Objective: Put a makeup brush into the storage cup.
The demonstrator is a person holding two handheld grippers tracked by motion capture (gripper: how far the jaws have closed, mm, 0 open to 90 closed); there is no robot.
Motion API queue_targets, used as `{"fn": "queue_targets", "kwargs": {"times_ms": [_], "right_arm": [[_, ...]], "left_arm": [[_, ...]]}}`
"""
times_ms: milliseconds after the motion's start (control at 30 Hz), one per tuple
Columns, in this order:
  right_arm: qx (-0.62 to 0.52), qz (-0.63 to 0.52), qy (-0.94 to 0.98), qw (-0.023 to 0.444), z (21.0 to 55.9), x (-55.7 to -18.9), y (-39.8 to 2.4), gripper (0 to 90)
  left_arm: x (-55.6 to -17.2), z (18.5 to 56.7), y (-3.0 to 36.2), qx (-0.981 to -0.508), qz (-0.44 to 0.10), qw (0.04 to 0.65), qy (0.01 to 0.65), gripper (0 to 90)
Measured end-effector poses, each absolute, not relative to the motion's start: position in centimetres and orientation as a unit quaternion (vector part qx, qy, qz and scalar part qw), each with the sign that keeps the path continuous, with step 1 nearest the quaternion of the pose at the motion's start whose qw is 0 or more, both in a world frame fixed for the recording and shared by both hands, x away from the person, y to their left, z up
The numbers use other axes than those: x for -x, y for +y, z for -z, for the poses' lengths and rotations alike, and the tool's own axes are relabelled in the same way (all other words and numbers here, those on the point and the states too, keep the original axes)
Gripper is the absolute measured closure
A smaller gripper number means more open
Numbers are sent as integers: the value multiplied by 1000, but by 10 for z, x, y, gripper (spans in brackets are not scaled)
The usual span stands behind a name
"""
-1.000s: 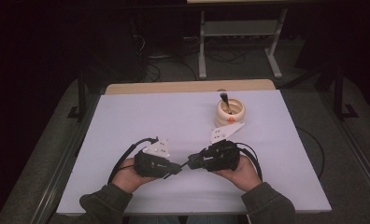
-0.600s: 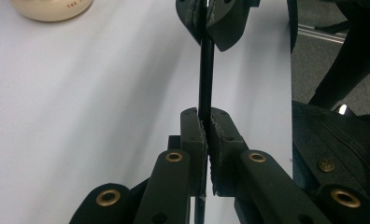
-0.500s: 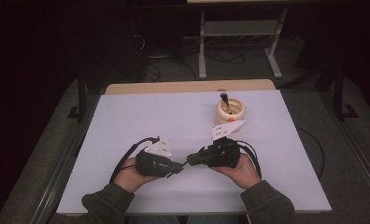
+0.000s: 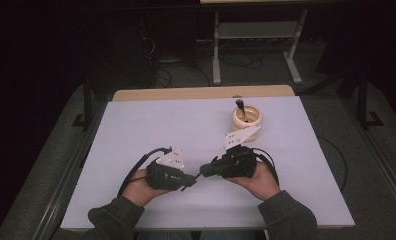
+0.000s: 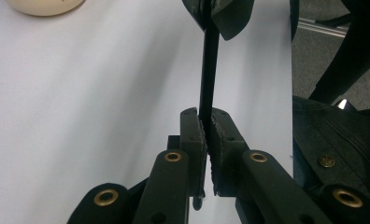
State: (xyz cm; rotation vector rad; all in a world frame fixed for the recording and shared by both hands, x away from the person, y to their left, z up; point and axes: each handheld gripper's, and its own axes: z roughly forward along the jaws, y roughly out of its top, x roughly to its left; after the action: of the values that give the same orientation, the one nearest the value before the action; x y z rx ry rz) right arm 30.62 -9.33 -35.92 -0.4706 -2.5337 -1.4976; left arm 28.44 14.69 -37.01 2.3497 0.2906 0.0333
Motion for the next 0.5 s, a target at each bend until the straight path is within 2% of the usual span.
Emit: {"fn": "queue_targets", "kwargs": {"times_ms": [500], "right_arm": [[160, 500, -847, 83, 358, -311, -92, 844]], "left_arm": [[-289, 371, 149, -921, -14, 373, 112, 854]]}}
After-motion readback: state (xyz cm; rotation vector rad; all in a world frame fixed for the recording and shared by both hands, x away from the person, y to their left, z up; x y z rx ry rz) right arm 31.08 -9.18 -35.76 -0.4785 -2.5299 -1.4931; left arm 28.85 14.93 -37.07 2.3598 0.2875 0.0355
